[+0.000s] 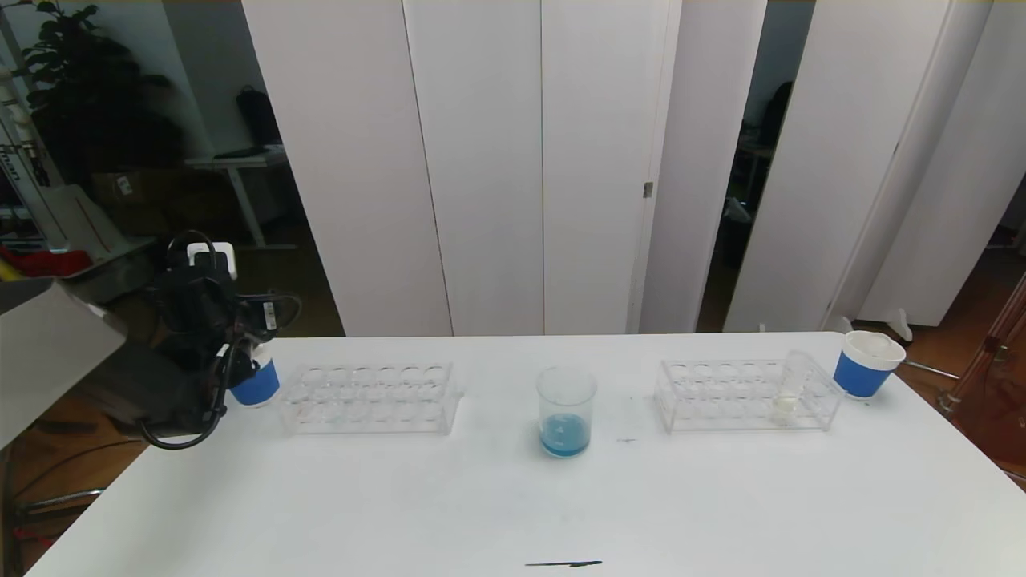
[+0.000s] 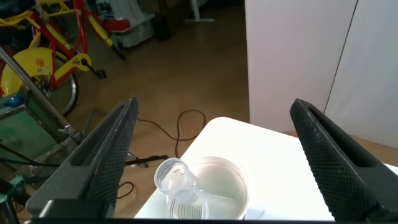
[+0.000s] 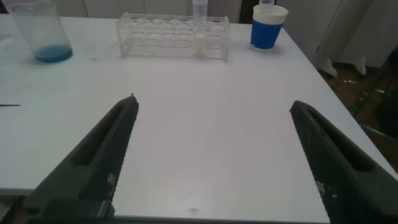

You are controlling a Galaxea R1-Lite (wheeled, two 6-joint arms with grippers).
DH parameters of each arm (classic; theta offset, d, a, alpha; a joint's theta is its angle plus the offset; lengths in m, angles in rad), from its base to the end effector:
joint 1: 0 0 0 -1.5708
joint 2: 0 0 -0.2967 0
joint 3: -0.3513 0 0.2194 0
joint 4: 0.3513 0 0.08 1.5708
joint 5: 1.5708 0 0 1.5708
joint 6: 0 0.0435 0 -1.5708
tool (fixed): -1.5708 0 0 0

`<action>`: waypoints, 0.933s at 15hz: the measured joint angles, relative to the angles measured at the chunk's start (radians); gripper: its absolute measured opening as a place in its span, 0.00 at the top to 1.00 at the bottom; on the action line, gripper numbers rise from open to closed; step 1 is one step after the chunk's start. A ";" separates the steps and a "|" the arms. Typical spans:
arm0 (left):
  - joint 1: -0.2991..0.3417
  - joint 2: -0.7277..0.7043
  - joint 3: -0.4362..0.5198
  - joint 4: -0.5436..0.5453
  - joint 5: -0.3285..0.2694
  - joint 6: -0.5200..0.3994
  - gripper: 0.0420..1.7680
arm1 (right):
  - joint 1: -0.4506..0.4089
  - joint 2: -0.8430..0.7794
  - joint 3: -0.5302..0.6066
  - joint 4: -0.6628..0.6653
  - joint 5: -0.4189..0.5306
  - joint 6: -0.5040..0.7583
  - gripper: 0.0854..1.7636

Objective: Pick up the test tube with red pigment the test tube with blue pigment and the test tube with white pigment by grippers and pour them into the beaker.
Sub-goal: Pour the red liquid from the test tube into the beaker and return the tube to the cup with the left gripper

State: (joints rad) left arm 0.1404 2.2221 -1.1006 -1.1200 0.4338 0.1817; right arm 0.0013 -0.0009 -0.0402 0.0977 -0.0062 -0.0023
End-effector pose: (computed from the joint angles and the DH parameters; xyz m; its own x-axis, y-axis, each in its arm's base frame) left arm 0.4498 0.0820 0.0830 0.8396 0.5432 -0.0014 -0.5340 0.8258 0.1813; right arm 0.0293 -0.0002 0.0766 0.9984 -0.0049 -0.0566 0.0048 1.0000 -0.0026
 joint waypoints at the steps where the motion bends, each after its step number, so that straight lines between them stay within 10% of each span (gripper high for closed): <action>1: -0.008 -0.039 0.008 0.026 -0.001 -0.001 0.01 | 0.000 0.000 0.000 0.000 0.000 0.000 0.01; 14: -0.039 -0.942 0.442 0.390 -0.060 -0.010 0.01 | 0.000 0.000 0.000 0.000 0.000 0.000 0.01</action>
State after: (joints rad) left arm 0.1015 1.2802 -0.6589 -0.7298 0.3743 0.1713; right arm 0.0013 -0.0013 -0.0402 0.0974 -0.0062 -0.0028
